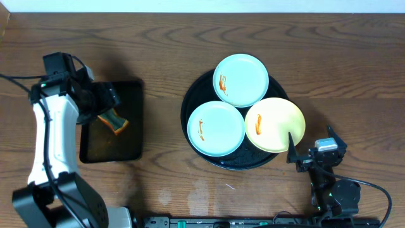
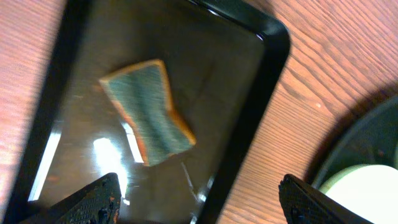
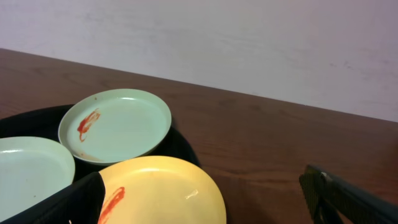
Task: Clean dirty plates on tray and stack at the side
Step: 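Reach the left gripper to the sponge on the black tray and grasp it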
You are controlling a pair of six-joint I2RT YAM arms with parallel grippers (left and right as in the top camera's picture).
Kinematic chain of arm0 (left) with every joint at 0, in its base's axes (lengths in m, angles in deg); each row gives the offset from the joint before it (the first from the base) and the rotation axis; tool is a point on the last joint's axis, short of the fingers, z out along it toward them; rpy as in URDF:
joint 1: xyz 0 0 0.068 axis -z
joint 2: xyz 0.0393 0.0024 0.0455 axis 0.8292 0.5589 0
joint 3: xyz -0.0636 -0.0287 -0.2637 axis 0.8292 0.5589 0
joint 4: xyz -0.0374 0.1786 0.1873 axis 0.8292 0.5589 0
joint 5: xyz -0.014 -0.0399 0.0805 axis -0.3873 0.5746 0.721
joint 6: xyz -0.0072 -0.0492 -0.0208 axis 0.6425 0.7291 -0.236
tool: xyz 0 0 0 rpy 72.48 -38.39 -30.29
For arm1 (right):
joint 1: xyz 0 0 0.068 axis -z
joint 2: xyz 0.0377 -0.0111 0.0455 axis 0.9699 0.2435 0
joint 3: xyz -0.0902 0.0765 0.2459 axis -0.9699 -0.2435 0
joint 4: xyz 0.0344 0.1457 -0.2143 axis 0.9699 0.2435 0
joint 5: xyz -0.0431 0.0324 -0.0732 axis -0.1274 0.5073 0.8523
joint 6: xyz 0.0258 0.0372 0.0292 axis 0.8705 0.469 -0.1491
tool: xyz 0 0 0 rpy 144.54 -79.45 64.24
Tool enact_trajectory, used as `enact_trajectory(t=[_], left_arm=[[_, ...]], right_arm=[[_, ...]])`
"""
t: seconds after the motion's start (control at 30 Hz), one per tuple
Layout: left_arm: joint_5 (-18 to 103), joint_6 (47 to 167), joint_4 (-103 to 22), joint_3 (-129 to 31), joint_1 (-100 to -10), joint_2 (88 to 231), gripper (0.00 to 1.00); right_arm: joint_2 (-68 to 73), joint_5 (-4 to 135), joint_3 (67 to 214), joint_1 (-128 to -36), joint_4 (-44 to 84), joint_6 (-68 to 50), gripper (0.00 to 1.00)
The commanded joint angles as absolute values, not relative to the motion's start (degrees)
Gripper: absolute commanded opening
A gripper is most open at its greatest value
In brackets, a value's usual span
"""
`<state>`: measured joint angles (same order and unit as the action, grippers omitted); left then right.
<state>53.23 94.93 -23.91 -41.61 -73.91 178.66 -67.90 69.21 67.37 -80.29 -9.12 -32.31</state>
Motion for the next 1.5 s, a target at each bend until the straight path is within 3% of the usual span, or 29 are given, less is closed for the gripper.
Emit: enact_trajectory(t=[0.0, 0.07, 0.27, 0.83, 1.2, 1.3, 1.47], left_arm=[[48.07, 95.48, -23.93, -42.61, -73.95, 180.93, 0.82], [50.17, 96.09, -23.93, -42.53, -73.95, 182.63, 0.82], [71.96, 118.30, -22.22, -42.50, -73.71, 187.62, 0.82], [68.20, 119.65, -27.89, -42.50, -69.84, 198.09, 0.79], [72.33, 119.63, -28.54, -40.54, -69.60, 199.11, 0.65], [72.29, 119.61, -28.43, -40.23, -69.58, 199.11, 0.46], [72.29, 119.37, -28.48, -40.32, -69.60, 199.09, 0.33]], right_arm=[[-68.05, 69.34, 67.26, -80.73, -8.90, -32.72, 0.99], [-68.05, 69.34, 67.26, -80.73, -8.90, -32.72, 0.99], [-68.05, 69.34, 67.26, -80.73, -8.90, -32.72, 0.99], [-68.03, 69.34, 67.26, -80.73, -8.90, -32.72, 0.99], [-68.03, 69.34, 67.26, -80.73, -8.90, -32.72, 0.99], [-68.03, 69.34, 67.26, -80.73, -8.90, -32.72, 0.99], [-68.03, 69.34, 67.26, -80.73, -8.90, -32.72, 0.99]])
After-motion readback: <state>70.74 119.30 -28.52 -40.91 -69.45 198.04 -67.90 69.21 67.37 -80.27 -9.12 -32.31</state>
